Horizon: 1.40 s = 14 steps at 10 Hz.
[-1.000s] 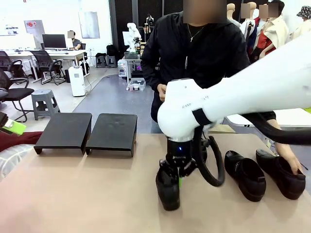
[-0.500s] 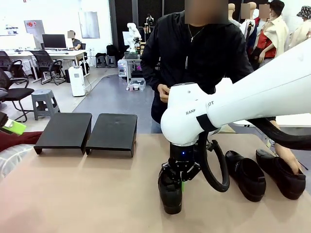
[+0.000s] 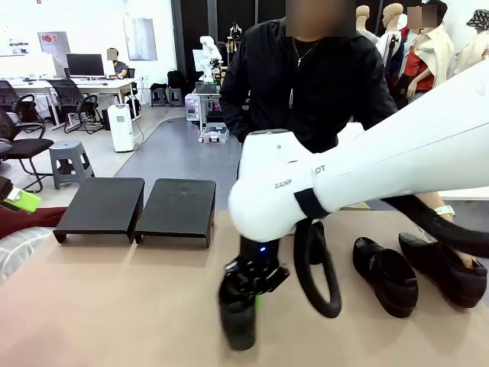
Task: Organize the shoes by placing them on the stand.
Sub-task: Pick up one Shoe and place it in the middle of the table.
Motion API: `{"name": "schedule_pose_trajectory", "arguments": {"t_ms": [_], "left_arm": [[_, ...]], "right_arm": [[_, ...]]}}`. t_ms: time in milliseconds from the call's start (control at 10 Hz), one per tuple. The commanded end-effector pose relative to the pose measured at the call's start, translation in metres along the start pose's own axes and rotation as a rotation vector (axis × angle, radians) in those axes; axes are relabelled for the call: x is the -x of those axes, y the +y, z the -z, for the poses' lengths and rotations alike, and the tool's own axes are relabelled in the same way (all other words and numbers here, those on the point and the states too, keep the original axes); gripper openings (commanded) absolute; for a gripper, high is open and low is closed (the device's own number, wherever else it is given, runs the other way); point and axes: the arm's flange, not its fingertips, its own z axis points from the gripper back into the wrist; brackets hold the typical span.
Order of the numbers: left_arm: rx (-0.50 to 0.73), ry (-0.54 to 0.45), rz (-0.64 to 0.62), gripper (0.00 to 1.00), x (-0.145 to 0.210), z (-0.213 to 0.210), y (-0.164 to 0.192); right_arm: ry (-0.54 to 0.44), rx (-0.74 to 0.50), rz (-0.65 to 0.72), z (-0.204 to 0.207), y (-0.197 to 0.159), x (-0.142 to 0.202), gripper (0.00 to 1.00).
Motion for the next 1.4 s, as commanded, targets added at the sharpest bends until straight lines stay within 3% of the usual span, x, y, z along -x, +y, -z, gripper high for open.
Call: {"name": "schedule_pose_trajectory", "arguments": {"t_ms": [0, 200, 400, 700, 800, 900, 1300], "left_arm": [[0.021, -0.009, 0.014, 1.00, -0.001, 0.000, 0.002], [0.021, -0.009, 0.014, 1.00, -0.001, 0.000, 0.002], [0.021, -0.009, 0.014, 1.00, -0.001, 0.000, 0.002], [0.021, -0.009, 0.014, 1.00, -0.001, 0.000, 0.002], [0.021, -0.009, 0.014, 1.00, -0.001, 0.000, 0.002], [0.021, -0.009, 0.014, 1.00, -0.001, 0.000, 0.002], [0.021, -0.009, 0.014, 1.00, -0.001, 0.000, 0.002]], "right_arm": [[-0.032, -0.055, 0.019, 0.016, 0.030, 0.003, 0.00], [-0.134, -0.051, 0.027, 0.033, 0.063, -0.008, 0.00], [-0.130, -0.166, 0.058, 0.042, 0.085, -0.017, 0.00], [-0.135, -0.170, 0.107, 0.043, 0.083, -0.024, 0.00], [-0.122, -0.136, 0.078, 0.045, 0.082, -0.027, 0.55], [-0.107, -0.124, 0.057, 0.045, 0.082, -0.027, 1.00], [-0.124, -0.124, 0.060, 0.027, 0.066, -0.022, 1.00]]}}
